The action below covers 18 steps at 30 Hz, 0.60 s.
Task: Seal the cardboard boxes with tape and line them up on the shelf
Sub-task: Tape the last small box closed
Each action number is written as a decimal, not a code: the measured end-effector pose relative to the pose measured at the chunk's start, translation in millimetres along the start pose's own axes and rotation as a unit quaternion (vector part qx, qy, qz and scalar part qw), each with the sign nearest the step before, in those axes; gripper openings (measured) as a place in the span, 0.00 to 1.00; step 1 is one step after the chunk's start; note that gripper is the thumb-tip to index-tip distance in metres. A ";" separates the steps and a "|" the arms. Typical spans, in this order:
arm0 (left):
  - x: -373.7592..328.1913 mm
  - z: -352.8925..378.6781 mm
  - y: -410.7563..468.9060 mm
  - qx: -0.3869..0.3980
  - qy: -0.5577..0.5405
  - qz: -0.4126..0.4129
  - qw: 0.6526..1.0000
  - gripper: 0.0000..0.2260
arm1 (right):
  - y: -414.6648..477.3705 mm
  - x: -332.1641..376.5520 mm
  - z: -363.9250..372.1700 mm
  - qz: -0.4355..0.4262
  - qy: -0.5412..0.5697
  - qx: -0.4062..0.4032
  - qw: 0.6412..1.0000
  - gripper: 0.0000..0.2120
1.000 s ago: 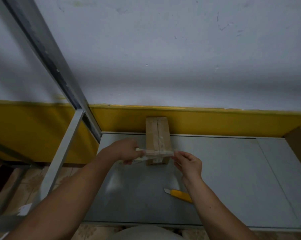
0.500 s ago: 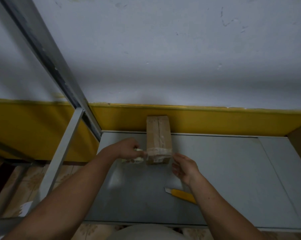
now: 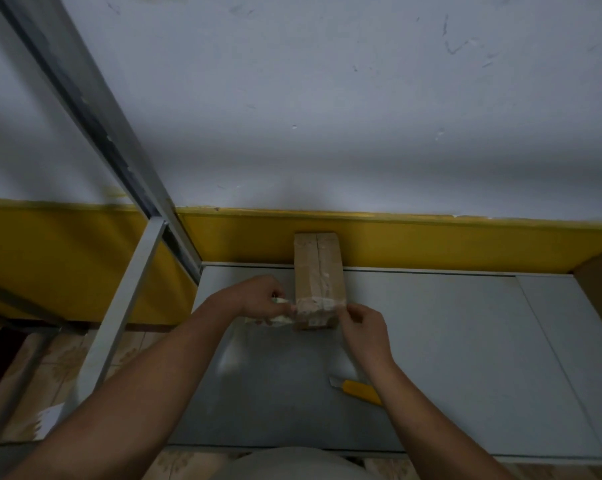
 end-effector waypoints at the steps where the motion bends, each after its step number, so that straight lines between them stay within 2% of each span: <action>1: -0.3 0.6 -0.3 0.001 -0.002 -0.002 1.000 0.19 | 1.3 -1.2 2.4 0.011 -0.012 0.008 1.000 0.16; 3: -2.5 1.4 -1.9 0.000 -0.007 -0.004 1.000 0.19 | 8.5 -0.4 8.5 0.011 -0.055 0.013 0.998 0.36; 5: -4.4 1.4 -4.7 -0.004 -0.017 -0.010 1.000 0.20 | 16.2 9.4 17.1 -0.021 -0.072 0.011 0.997 0.45; 9: 0.9 -0.2 -10.4 -0.012 -0.025 -0.020 0.999 0.21 | 19.8 23.9 44.5 -0.032 -0.025 0.078 0.996 0.45; 13: 2.5 -3.1 -17.5 -0.022 -0.013 -0.011 1.000 0.20 | 25.2 31.1 44.7 -0.049 0.003 0.101 0.994 0.42; 18: -16.1 19.9 -42.4 0.027 -0.070 -0.011 0.997 0.22 | 44.5 26.9 39.6 -0.086 -0.043 0.166 0.981 0.44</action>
Point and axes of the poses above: each hand's wrist, its own y-axis towards the middle knuckle, its own z-axis out of the palm, x = y × z, the point moved 10 cm from there along y, towards the middle knuckle, and after that the axes turned 11 degrees about -x, right-handed, at the moved point
